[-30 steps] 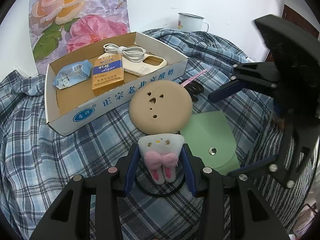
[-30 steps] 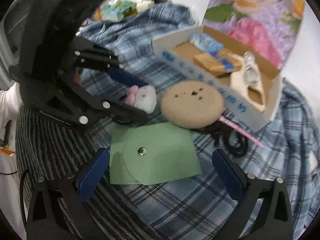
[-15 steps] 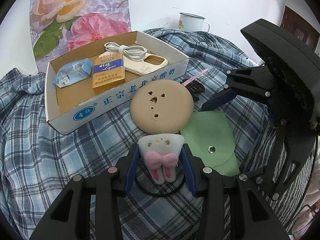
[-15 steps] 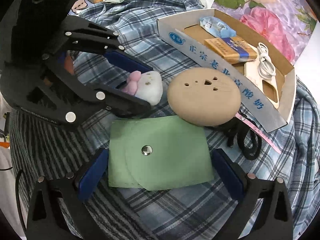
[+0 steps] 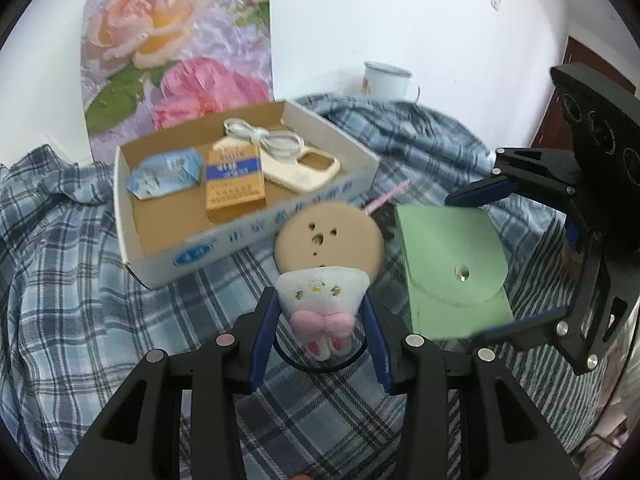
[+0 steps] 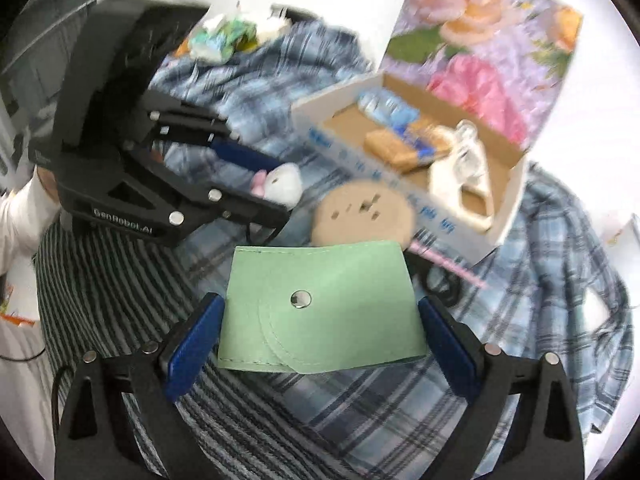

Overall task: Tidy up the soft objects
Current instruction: 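Grasp the pink-and-white plush tooth with the left gripper while the right gripper grasps the green felt pouch, then lift the plush tooth and green pouch and carry both over the box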

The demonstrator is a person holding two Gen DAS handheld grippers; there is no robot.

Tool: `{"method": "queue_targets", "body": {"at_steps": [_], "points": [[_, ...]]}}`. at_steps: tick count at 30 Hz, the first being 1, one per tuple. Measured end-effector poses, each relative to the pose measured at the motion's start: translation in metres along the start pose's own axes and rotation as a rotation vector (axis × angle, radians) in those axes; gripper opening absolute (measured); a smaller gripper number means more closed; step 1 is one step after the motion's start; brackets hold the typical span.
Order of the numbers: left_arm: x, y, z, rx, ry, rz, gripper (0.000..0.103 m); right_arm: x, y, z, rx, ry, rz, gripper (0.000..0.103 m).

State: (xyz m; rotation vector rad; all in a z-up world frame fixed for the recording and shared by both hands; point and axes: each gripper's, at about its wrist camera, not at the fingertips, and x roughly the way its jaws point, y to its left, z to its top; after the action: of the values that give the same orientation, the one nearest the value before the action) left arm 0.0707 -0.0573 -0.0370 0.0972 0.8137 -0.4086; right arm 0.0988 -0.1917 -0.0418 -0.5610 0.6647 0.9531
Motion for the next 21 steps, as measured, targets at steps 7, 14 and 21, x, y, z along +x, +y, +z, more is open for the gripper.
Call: {"method": "queue_targets", "body": {"at_steps": [7,14,21], "points": [[-0.035,0.009,0.012,-0.027,-0.149,0.086,0.041,-0.028,0.003,0.016,0.004,-0.176,-0.123,0.096],[-0.092,0.015,0.033,-0.022,-0.340,0.180,0.041,-0.069,0.005,0.044,0.019,-0.390,-0.218,0.096],[-0.131,0.019,0.056,-0.021,-0.436,0.198,0.040,-0.119,0.011,0.078,0.035,-0.555,-0.281,0.096]]}}
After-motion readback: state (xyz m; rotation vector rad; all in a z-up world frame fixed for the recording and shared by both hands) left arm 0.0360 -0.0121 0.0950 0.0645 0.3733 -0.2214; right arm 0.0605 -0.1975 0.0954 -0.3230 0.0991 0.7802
